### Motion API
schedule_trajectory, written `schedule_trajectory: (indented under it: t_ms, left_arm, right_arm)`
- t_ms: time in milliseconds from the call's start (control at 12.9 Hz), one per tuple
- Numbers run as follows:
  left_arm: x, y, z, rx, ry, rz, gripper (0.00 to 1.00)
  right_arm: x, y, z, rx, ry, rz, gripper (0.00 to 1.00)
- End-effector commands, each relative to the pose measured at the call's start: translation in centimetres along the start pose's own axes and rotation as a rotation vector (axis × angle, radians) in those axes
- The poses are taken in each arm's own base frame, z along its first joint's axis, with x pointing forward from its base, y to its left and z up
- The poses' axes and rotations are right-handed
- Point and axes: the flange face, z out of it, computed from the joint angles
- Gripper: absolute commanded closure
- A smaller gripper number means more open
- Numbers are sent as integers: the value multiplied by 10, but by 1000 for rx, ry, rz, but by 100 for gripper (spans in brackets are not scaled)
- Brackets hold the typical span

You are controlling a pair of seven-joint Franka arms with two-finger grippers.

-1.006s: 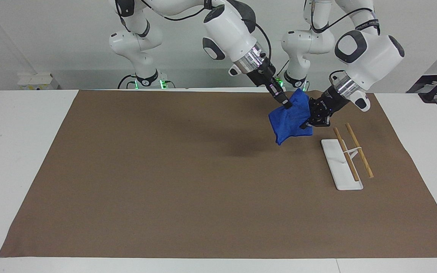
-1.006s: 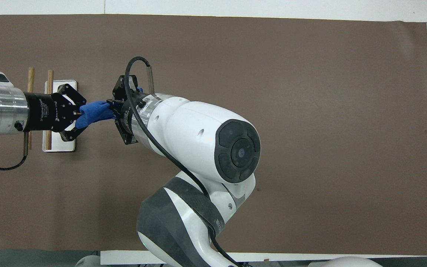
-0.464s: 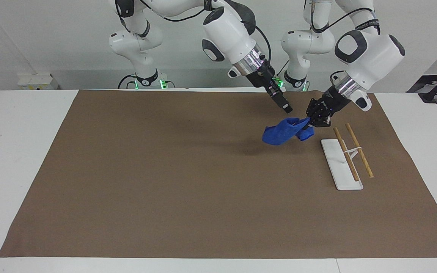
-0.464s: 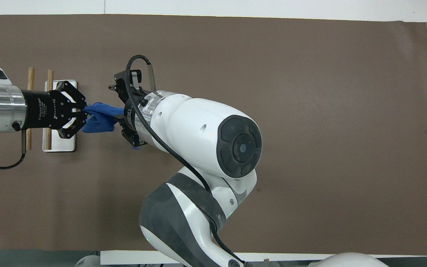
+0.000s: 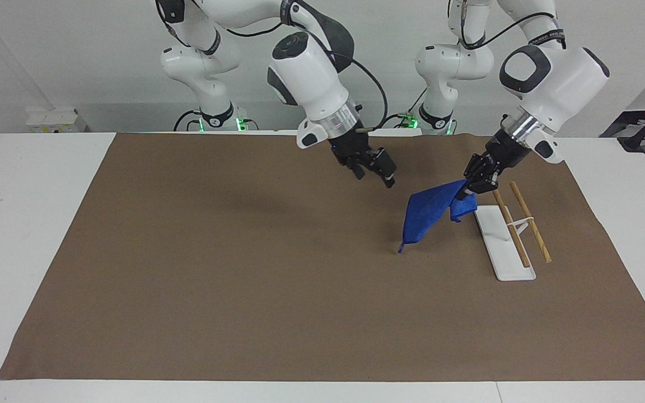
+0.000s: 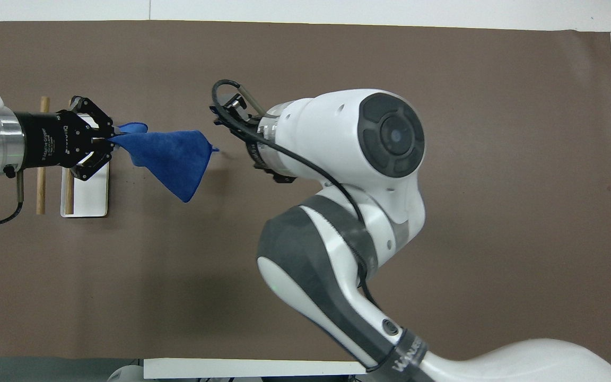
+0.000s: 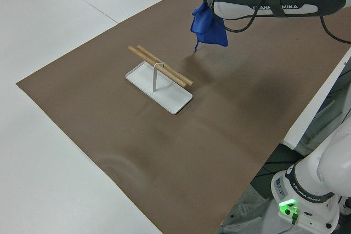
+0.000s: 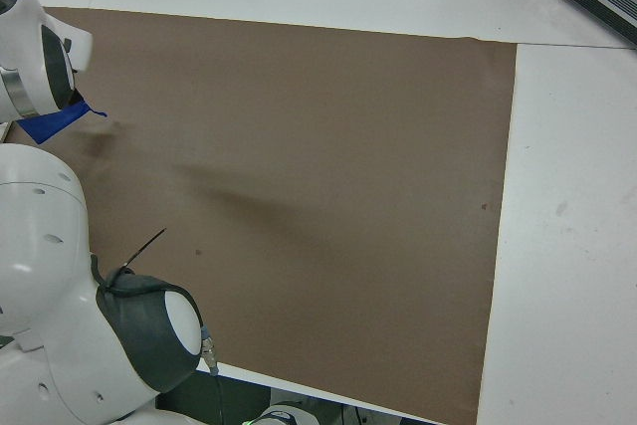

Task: Right arm passes towel to left arm to hang
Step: 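Open the right gripper and withdraw it while the left gripper holds the towel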

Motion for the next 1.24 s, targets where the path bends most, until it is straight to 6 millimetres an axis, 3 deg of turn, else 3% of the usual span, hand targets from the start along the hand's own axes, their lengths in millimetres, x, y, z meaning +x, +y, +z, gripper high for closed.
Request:
schedule_trajectory:
  t_ms: [0, 232, 387, 542, 774, 1083, 1161]
  left_arm:
    - [8, 6, -6, -11, 7, 193, 100]
    - [13, 16, -13, -2, 33, 344, 100]
    - [25, 27, -20, 6, 101, 437, 100]
    - [31, 30, -22, 17, 137, 592, 100]
    - [64, 15, -35, 8, 165, 467, 100]
    - [102, -6, -46, -4, 204, 365, 100]
    - [107, -12, -41, -5, 213, 355, 100]
  right_arm:
    - [57, 63, -45, -132, -6, -327, 1]
    - [114, 123, -104, -288, -1, -506, 1]
    - [132, 158, -144, -447, 23, -579, 1]
    - [156, 194, -189, -499, 20, -659, 1]
    - [185, 243, -240, -490, 13, -719, 1]
    - [198, 266, -243, -490, 7, -692, 1]
    - [203, 275, -244, -489, 13, -680, 1]
